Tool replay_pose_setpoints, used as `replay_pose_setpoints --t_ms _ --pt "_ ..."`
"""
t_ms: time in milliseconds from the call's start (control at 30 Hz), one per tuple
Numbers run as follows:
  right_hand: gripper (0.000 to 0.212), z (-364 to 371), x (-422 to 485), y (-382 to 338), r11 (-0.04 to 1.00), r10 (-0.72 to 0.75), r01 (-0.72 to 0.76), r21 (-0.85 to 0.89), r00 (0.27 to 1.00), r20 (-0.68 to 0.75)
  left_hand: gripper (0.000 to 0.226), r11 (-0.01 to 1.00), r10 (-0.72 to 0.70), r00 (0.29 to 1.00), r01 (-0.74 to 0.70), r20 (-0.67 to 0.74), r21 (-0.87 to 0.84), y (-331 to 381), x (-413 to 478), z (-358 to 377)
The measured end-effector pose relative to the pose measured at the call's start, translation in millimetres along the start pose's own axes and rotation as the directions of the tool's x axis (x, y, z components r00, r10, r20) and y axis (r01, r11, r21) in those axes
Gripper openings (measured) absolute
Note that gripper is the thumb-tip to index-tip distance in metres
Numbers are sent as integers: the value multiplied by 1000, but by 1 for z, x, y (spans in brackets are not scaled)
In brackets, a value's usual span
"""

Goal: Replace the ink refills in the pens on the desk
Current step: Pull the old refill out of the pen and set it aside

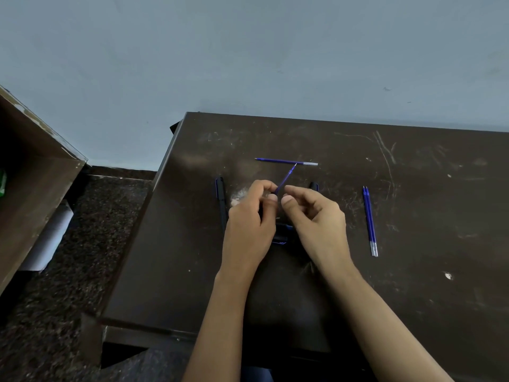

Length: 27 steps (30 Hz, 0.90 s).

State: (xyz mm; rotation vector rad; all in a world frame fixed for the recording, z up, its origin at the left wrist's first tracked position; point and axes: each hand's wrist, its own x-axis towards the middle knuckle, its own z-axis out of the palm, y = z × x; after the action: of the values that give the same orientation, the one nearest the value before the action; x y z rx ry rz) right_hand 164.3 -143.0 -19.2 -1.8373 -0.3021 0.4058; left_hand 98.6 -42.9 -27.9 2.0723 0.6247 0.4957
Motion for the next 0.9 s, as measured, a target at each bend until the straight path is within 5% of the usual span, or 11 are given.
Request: replay_pose_setpoints --t_ms 267,400,500,567,633,733,900 --pt "10 18 34 -22 907 243 -246 341 969 52 16 999 33 999 -34 -7 -38 3 0 1" --pt "10 4 75 -45 865 169 -139 481 985 -20 13 1000 -11 999 11 -42 -13 0 0 1" --pt "21 -6 103 -52 991 -115 115 75 993 1 14 1000 -23 998 24 -54 6 -1 1 1" --pt "23 -3 113 -46 896 -248 291 -336 954 167 13 1000 -17 998 19 -53 23 -2 1 1" --pt "25 3 118 -32 742 -243 382 -551 919 310 13 999 -19 998 21 -57 45 -3 1 0" --pt "24 11 117 -10 619 -176 407 -672 906 385 14 997 -30 998 34 -63 71 -4 1 0" --pt "13 13 116 2 515 -293 497 -698 867 402 13 995 -36 997 42 -72 89 -4 2 -1"
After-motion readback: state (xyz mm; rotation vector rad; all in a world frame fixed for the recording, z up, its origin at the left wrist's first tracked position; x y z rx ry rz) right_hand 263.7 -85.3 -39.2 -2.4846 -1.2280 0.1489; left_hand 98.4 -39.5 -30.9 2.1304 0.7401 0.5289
